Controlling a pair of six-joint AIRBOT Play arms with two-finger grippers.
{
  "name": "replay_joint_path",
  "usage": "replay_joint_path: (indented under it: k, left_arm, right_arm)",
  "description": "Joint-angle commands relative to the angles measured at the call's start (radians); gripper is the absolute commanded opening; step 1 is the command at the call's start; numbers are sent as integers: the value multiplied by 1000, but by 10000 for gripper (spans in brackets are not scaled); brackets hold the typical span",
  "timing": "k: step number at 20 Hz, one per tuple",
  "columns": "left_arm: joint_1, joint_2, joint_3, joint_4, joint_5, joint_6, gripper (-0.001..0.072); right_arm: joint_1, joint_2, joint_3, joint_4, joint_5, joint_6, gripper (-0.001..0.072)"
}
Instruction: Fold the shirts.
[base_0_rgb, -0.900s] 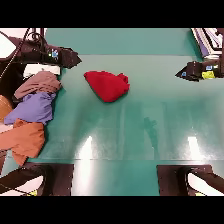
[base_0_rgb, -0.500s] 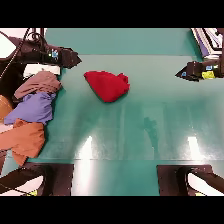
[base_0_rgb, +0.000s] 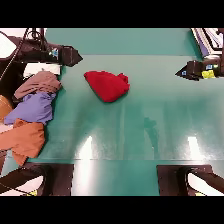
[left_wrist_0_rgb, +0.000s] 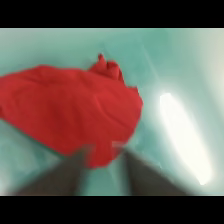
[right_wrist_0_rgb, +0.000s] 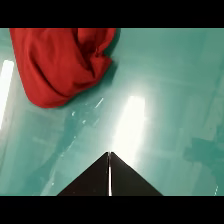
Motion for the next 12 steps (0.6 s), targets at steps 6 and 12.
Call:
replay_joint_path:
  k: [6, 12]
  left_arm:
    - [-42, -342, -52, -74, 151, -13, 603]
    - [-156, -499, -52, -77, 353, 3, 602]
  right_arm:
    - [1, -1, 1, 1, -45, 0, 15]
    - [1, -1, 1, 0, -45, 0, 15]
